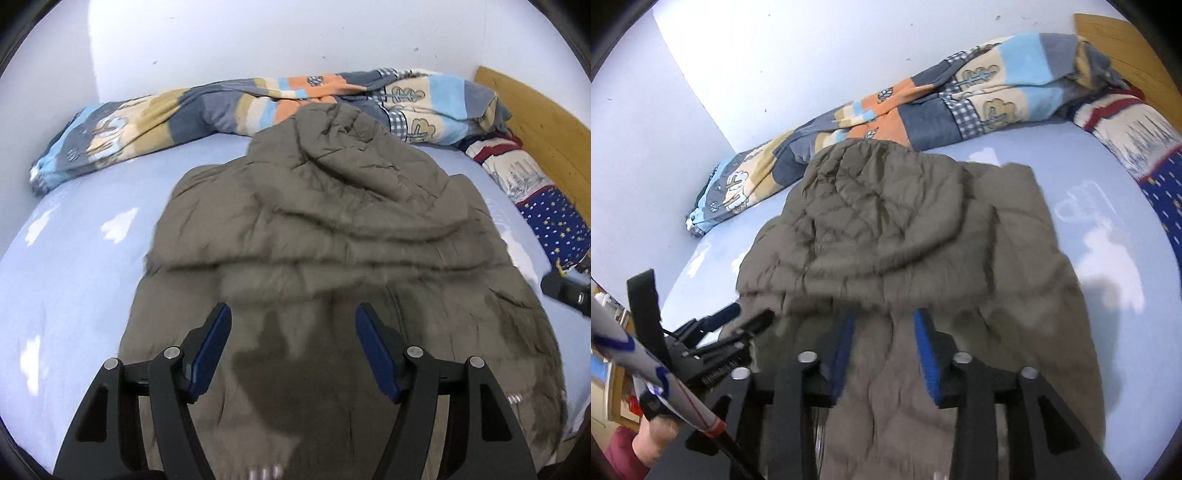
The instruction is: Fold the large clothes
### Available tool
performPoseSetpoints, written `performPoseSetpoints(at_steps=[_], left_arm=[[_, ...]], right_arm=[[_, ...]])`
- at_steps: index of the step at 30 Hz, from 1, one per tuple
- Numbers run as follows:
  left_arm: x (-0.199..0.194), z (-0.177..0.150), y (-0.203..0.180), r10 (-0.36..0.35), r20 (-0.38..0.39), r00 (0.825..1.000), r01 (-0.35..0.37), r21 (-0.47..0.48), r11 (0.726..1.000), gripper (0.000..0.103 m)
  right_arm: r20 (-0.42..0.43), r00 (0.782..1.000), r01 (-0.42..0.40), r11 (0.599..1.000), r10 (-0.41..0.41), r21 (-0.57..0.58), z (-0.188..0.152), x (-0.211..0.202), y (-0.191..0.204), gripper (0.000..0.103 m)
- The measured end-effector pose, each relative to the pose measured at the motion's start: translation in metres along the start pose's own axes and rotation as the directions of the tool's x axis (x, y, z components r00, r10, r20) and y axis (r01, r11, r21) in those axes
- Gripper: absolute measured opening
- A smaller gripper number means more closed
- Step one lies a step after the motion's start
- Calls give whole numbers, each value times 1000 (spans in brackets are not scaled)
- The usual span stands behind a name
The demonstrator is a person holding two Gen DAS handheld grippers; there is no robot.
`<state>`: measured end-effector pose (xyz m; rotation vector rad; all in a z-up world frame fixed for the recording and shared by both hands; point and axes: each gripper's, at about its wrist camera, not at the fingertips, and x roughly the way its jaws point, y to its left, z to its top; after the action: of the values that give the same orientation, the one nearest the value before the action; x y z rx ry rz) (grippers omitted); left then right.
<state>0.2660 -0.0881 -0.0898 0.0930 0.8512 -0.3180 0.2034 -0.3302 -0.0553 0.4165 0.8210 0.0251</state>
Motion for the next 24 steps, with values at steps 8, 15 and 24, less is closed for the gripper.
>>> performPoseSetpoints(at_steps=[8,15,24], left_arm=[[-53,-86,-1,51,2,999,-51,-6,999,69],[-59,-129,-9,125,-35,992,-123,47,991,69],[-71,-153,-12,165,-75,983,-161,62,985,69]], right_arm=[[-35,999,-31,999,32,38,-83,-39,6,42],[-87,996,6,1000,-6,3,-133,-42,19,42],[-99,993,61,997,-66,-49,-154,-43,19,42]])
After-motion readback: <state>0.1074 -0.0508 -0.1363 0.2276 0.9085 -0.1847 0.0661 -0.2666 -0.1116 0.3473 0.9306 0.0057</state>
